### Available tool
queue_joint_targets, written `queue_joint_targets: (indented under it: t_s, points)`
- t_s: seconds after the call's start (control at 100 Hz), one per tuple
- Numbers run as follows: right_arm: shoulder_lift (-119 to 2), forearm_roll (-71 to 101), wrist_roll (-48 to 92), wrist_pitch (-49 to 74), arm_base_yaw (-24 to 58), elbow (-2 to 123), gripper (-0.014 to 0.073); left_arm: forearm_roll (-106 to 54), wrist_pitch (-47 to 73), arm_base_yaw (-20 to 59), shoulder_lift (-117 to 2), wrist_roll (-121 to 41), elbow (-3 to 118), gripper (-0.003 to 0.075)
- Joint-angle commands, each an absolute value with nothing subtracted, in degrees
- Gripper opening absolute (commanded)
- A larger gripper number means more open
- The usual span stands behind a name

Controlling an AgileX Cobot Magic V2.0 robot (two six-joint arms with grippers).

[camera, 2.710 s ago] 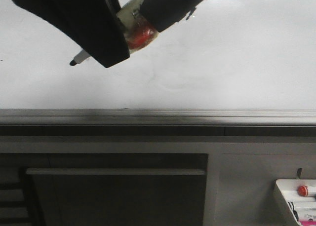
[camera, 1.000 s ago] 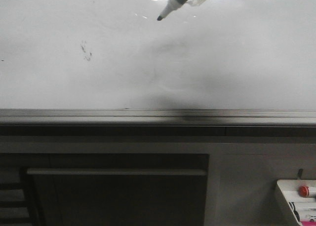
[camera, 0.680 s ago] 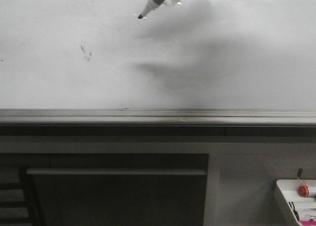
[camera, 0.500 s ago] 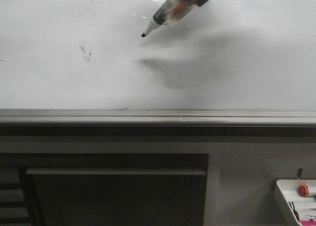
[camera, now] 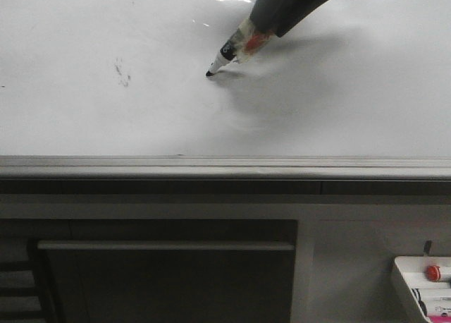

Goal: Write number 2 on whiteboard

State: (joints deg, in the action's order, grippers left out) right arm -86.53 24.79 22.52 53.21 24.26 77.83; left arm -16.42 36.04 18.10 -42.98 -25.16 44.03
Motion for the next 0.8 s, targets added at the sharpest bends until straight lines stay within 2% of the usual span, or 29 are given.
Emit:
queue_joint_targets:
  t_s: [0.0, 0.22, 0.46, 0.79]
  points:
    - [-84.9, 23.7, 23.0, 49.7, 23.6, 79.8, 0.0016, -17.2, 32.0, 17.8, -43.0, -24.7, 45.6, 0.044]
    - [-82.6, 23.4, 22.7, 50.3, 20.7, 80.7, 0.0016, -17.2, 32.0, 17.8, -43.0, -24.7, 45.6, 0.044]
    - [-82.3, 23.2, 22.7, 58.0, 19.8, 79.6, 0.0016, -17.2, 32.0, 17.8, -43.0, -24.7, 45.6, 0.044]
    - [-85.3, 25.2, 22.7, 48.3, 24.4, 76.8, 0.0016, -17.2, 32.0, 17.8, -43.0, -24.7, 45.6, 0.044]
